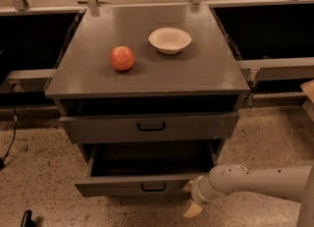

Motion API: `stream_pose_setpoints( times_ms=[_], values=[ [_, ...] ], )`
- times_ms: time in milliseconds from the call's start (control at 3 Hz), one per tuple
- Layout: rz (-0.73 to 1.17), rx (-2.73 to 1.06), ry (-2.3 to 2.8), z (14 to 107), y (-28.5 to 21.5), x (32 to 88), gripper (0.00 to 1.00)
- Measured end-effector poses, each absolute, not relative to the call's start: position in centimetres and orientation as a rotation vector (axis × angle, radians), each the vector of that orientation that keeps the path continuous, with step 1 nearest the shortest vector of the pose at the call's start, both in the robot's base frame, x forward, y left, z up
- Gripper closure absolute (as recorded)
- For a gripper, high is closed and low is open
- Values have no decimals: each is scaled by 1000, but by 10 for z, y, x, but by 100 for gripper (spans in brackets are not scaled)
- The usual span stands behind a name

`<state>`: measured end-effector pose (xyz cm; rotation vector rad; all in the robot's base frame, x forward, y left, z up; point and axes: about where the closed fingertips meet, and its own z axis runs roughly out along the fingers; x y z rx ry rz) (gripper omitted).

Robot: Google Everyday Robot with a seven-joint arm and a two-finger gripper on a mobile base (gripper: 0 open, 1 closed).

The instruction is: Close middle drawer

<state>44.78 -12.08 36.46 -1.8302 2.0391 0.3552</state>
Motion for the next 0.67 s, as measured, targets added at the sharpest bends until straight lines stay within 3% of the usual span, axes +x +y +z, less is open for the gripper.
stream_pose_setpoints(
  times_ms=[667],
  values=[
    [355, -1830, 2039, 365, -121, 448, 0]
  ],
)
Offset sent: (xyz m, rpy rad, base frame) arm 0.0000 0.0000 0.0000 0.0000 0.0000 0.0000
